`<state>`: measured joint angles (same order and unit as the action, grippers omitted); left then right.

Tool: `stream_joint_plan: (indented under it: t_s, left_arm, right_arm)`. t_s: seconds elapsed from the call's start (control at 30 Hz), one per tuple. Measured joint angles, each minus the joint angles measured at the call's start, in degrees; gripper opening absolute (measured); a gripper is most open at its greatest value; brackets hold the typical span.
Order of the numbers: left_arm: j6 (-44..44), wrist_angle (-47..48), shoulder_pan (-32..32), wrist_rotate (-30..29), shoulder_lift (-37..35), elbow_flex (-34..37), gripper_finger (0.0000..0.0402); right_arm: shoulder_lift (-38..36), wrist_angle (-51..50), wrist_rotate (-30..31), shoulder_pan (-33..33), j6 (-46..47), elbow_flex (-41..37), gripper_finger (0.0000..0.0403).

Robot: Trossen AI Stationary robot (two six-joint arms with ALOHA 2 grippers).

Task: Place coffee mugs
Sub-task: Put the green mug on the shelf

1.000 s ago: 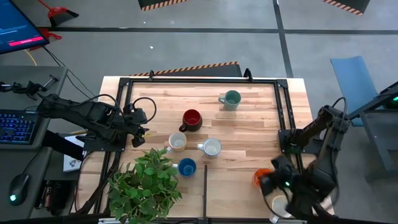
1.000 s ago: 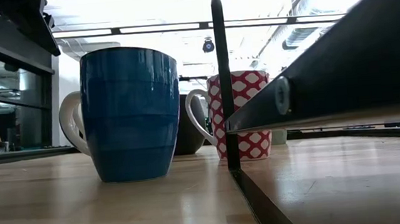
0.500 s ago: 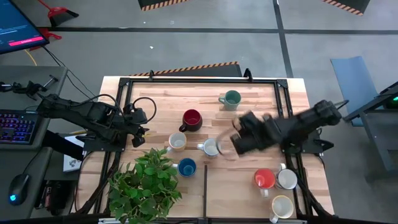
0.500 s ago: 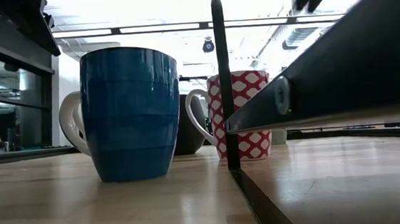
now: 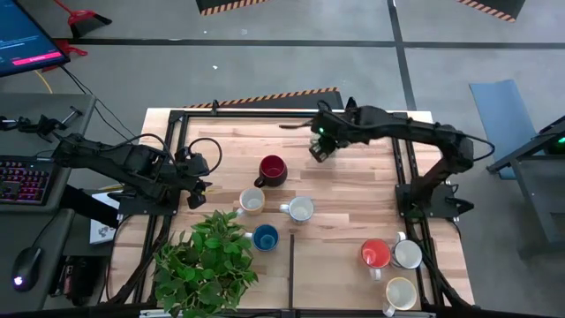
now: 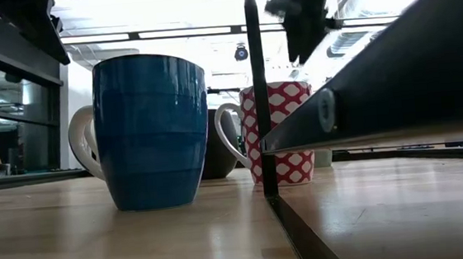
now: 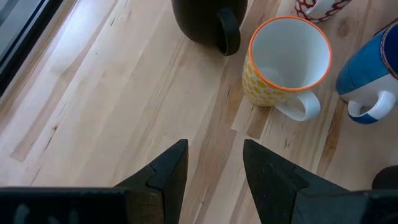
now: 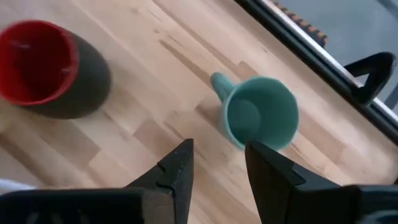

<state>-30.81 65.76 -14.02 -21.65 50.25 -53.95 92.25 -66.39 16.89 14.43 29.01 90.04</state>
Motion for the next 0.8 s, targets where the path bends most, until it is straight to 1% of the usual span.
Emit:
stream_joint_plan:
  t_s: [0.17,0.37,0.47,0.57,0.7,0.8]
  left_arm:
    - [-0.44,-0.03,0.0,0.0,0.01,0.0,0.0145]
    - [-0.48,0.0,0.0,0.0,0.0,0.0,0.0145]
    - [-0.5,0.0,0.0,0.01,0.01,0.0,0.0145]
    - [-0.52,0.0,0.0,0.02,0.0,0.0,0.0145]
    - [-0.54,-0.02,0.0,0.0,0.01,0.0,0.0145]
    - [-0.67,-0.02,0.0,0.0,0.01,0.0,0.0145]
  right_arm:
    - [5.98,1.54,-1.57,3.55,-4.16,0.0,0.0122]
    - [12.07,1.36,-2.23,5.75,-7.62,0.0,0.0122]
    - [13.94,1.37,-2.42,6.68,-9.17,0.0,0.0122]
    - [15.77,1.35,-4.25,7.64,-10.05,0.0,0.0122]
    - [17.87,1.6,-2.5,8.34,-9.92,0.0,0.0122]
    - [19.32,1.74,-3.81,8.84,-10.03,0.0,0.0122]
